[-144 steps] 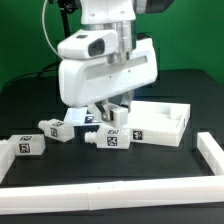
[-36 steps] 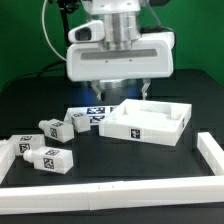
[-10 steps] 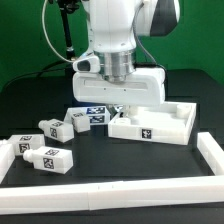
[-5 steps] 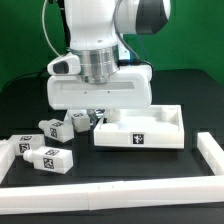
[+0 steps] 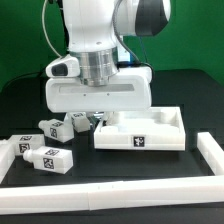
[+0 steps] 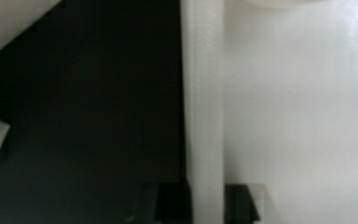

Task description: Assemble one leg

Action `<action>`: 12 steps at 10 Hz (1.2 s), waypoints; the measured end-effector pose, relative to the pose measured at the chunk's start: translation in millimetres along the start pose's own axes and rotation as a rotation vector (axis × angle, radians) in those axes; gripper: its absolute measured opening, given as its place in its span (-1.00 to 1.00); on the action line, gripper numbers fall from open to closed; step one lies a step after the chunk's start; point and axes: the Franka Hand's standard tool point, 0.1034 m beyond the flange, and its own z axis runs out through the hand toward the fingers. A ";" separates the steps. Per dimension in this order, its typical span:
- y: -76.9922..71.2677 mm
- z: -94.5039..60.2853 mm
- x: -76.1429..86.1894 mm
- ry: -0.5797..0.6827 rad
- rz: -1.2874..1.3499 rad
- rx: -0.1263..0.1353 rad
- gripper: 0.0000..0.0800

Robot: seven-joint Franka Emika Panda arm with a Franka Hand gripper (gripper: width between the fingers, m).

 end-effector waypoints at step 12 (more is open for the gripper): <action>-40.2 9.8 115.2 0.107 -0.134 -0.044 -0.86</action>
Offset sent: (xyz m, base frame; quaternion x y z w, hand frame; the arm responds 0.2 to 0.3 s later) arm 0.0676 0.0043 -0.0038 0.0341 -0.0159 -0.0119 0.9992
